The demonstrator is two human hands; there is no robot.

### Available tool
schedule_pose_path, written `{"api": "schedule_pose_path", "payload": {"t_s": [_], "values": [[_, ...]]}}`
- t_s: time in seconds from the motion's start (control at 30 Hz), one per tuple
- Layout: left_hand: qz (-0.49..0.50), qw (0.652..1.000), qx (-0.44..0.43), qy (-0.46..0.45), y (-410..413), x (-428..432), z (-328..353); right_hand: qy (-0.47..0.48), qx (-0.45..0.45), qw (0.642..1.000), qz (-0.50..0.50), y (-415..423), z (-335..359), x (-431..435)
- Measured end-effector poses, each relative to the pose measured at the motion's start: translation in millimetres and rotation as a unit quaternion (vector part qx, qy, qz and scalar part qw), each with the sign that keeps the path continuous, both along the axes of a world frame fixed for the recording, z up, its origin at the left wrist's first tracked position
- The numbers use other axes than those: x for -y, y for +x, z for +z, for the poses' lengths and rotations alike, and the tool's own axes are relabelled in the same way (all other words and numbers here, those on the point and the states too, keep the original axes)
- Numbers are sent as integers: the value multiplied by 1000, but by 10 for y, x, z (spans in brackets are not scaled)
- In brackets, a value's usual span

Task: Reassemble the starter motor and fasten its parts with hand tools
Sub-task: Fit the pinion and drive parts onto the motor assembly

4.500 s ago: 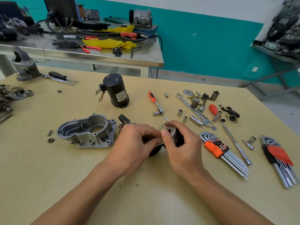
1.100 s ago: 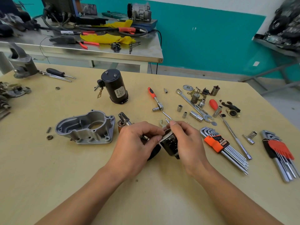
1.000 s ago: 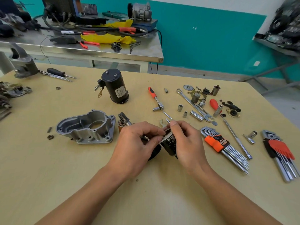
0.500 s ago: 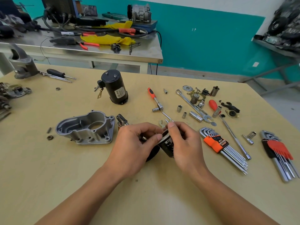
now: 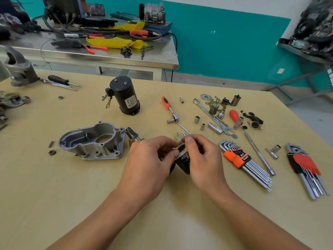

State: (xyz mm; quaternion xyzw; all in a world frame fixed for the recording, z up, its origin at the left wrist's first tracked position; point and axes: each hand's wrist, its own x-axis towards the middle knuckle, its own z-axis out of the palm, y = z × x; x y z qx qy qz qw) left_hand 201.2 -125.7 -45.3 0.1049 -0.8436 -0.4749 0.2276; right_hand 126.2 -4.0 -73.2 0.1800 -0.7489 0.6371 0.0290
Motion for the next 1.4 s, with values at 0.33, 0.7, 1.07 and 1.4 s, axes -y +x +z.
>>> {"api": "schedule_pose_path", "payload": {"t_s": [0.33,0.7,1.07,1.4], "values": [[14,999,34,1,29,-1,62,-19,-3,1000,-1,42,-25,20],[-10,999,44,5,36,55,67,-17,4,1000,1,9,-52,-8],[-38,987,63,-142,59,14,137,-22,-9,1000,-10,13,-56,49],[-30,986,71,-144,80,30,137,1,-51,998,21,-4,-30,48]]}}
